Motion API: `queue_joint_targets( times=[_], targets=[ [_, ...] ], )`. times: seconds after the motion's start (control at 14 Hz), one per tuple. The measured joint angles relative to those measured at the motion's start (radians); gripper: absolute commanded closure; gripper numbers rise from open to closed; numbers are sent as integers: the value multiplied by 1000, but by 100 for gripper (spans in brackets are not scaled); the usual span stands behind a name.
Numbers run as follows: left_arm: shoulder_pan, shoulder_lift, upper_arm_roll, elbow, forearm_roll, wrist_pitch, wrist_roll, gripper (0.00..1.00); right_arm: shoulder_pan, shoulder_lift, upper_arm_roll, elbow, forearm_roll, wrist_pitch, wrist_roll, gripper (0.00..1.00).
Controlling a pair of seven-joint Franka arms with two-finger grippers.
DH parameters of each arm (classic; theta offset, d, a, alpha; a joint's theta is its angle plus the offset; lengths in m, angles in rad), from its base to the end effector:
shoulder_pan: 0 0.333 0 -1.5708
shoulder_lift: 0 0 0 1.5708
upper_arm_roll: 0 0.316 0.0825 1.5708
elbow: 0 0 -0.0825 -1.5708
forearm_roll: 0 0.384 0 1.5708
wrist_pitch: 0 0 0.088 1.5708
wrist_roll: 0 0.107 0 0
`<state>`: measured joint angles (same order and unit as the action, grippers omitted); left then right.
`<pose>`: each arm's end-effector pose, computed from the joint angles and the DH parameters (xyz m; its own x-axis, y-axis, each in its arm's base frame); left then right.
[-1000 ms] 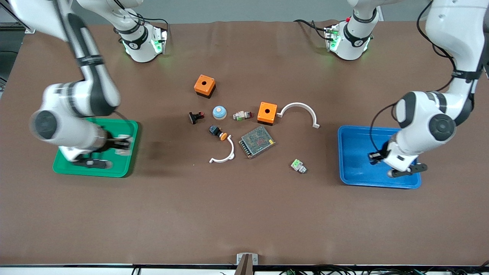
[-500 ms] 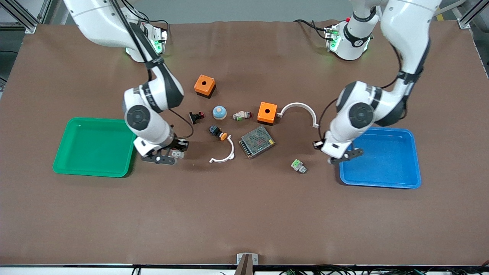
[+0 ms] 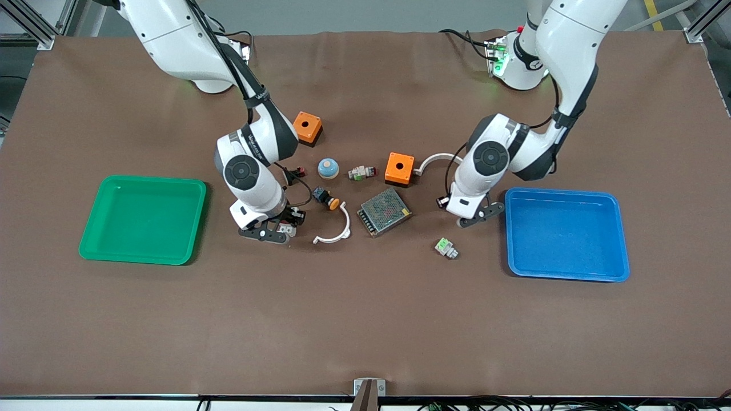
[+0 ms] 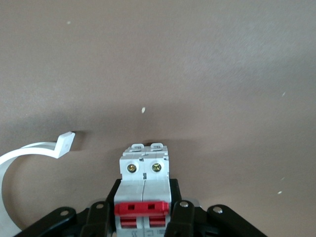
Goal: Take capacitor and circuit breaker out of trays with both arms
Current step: 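Carry the breaker with the right gripper while the left gripper carries the capacitor, then lower and release the breaker while the left gripper releases the capacitor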
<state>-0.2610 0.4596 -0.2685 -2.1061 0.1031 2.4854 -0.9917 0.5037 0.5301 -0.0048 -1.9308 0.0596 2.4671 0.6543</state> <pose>0.4946 -0.2908 0.1980 0.9171 0.3900 -0.0822 0.3901 -0.9207 -0.0158 0.5492 0.2992 0.2110 0.9797 -0.1995 -0.0170 -0.2000 -0.9793 -0.0311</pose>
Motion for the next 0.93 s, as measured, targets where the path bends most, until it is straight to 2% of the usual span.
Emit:
queue_joint_targets(
  times=[0.07,0.14,0.21,0.29,0.57,0.71,0.93],
  targets=[
    [-4,6,0,-4,0,16,-11,91,8,5,0,0,0,5,12,100],
    [-7,11,0,-7,0,28,-19,69,16,9,0,0,0,9,23,96],
    [-9,10,0,-7,0,32,-31,28,22,12,0,1,0,11,30,68],
    [-10,11,0,-7,0,39,-39,1,24,13,-1,5,0,11,33,1],
    [-6,13,5,23,0,71,-58,0,23,15,-12,45,0,0,50,0],
    [17,-12,15,72,0,75,-58,0,12,15,-22,123,0,-114,51,0],
    [110,-95,19,146,0,40,43,0,-44,8,-31,311,-2,-360,-19,0]
  ],
)
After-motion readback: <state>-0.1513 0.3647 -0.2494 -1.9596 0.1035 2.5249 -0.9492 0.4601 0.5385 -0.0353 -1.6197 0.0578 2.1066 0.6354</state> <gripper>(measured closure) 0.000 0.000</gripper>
